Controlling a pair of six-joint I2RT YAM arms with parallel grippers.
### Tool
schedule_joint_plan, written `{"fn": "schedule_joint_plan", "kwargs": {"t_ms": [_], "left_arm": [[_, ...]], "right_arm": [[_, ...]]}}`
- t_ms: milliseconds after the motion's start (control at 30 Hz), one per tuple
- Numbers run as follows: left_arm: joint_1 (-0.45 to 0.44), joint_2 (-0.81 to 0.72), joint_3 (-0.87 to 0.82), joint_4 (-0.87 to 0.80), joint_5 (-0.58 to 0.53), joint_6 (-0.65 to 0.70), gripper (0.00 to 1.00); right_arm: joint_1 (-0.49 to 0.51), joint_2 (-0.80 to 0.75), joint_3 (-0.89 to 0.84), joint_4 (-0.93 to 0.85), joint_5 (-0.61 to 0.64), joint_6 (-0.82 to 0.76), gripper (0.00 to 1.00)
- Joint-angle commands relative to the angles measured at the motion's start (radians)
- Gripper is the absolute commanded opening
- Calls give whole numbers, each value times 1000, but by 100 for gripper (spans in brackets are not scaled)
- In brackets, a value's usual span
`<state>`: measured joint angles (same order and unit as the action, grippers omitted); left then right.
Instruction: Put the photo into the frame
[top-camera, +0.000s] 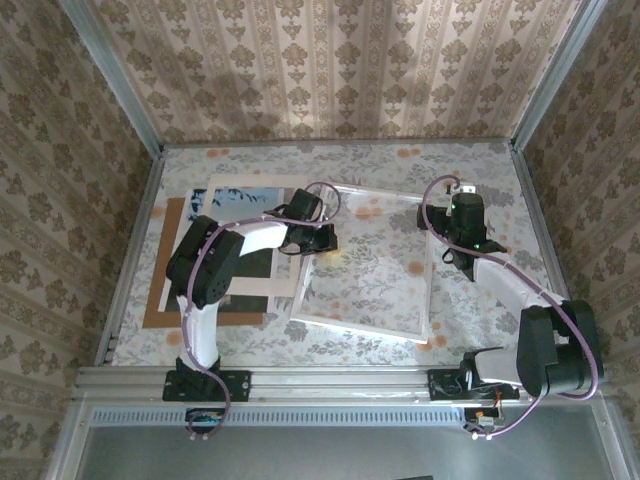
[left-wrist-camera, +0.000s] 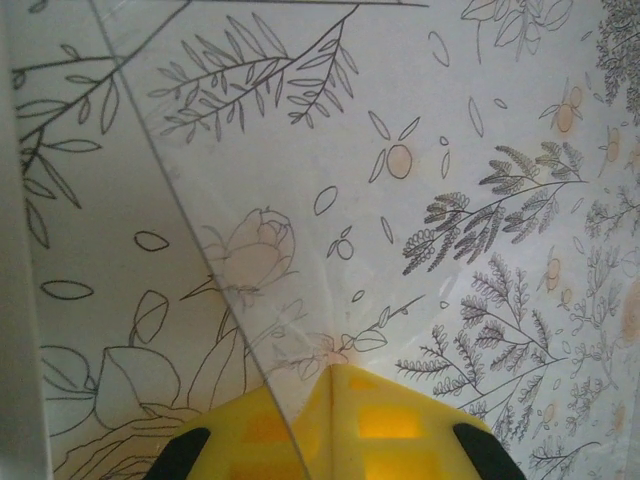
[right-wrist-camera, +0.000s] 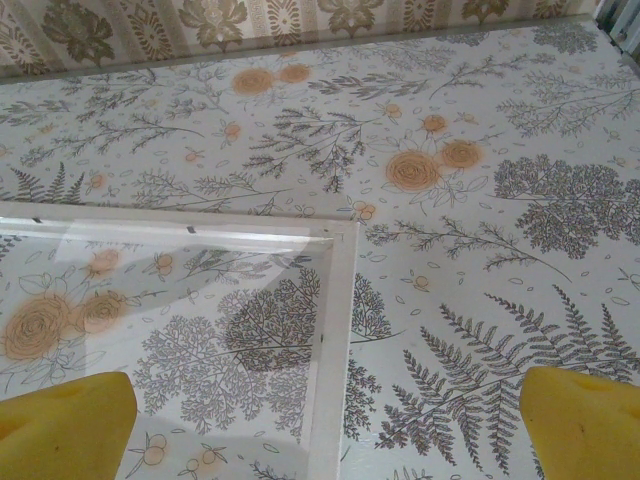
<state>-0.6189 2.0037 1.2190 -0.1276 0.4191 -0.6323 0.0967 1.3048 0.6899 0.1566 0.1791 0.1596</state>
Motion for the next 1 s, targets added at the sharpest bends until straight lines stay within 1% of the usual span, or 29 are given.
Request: {"fn": "schedule_joint_plan", "kwargs": {"t_ms": [0, 67, 200, 233, 333, 400, 533, 633, 767, 867, 967], "left_arm": [[5, 24, 15, -29, 14, 31, 0], [5, 26, 11, -24, 16, 25, 0], [4, 28, 2, -10, 20, 16, 0], [4, 26, 2, -10, 20, 16, 0], [4, 20, 2, -13, 19, 19, 0], [4, 15, -2, -12, 17, 18, 0], [4, 11, -7, -3, 22, 13, 0], [4, 9, -9, 0, 24, 13, 0], [4, 10, -6, 0, 27, 10, 0], [4, 9, -7, 3, 27, 8, 0], [4, 13, -8, 6, 30, 4, 0]], "right_arm": [[8, 17, 0, 4, 8, 5, 100], [8, 30, 27, -67, 9, 47, 99], [5, 80, 137, -350, 44, 225, 95], [6, 107, 163, -421, 27, 267, 94], [6, 140, 184, -545, -30, 331, 91], [5, 139, 166, -584, -64, 350, 88], [-4, 160, 148, -658, -95, 341, 71], [-28, 179, 142, -664, -106, 325, 61], [-35, 231, 164, -680, -127, 310, 54], [-32, 248, 163, -689, -135, 304, 52], [-35, 243, 170, -745, -144, 299, 50]]}}
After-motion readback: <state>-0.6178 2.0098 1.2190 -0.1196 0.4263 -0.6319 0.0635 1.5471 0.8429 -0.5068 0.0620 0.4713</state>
